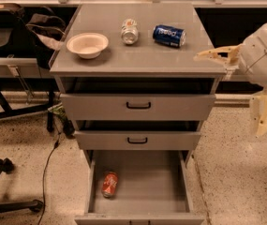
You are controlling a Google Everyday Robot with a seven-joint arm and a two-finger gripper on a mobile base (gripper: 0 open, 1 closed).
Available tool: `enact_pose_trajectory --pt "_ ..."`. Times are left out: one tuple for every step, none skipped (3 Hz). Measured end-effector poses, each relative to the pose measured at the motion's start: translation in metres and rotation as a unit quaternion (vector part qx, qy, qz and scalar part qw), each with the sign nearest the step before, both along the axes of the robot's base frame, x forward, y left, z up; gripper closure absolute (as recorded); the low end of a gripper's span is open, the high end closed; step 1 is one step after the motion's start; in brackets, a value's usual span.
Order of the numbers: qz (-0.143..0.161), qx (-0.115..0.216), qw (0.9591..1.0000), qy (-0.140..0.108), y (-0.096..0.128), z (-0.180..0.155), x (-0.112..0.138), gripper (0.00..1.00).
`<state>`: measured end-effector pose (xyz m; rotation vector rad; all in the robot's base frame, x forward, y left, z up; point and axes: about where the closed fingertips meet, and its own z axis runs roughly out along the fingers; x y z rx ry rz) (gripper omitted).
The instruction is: Pick coke can from bottom drawer and place on counter
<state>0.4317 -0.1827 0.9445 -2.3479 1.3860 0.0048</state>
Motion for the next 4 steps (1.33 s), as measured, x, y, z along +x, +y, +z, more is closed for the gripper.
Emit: enact_pose_trajectory --pt "0.042 -0.023 0.9987 -0.019 0.003 -0.004 -0.004 0.0" --pt "0.051 -0.027 0.998 -0.023 0.004 -0.005 -0.005 0.0" --pt "0.065 -0.033 0.9969 -0.029 0.005 -0.007 -0.006 0.0" --pt "0.097 -0.027 0.9944 -0.031 0.018 -0.017 0.006 0.0"
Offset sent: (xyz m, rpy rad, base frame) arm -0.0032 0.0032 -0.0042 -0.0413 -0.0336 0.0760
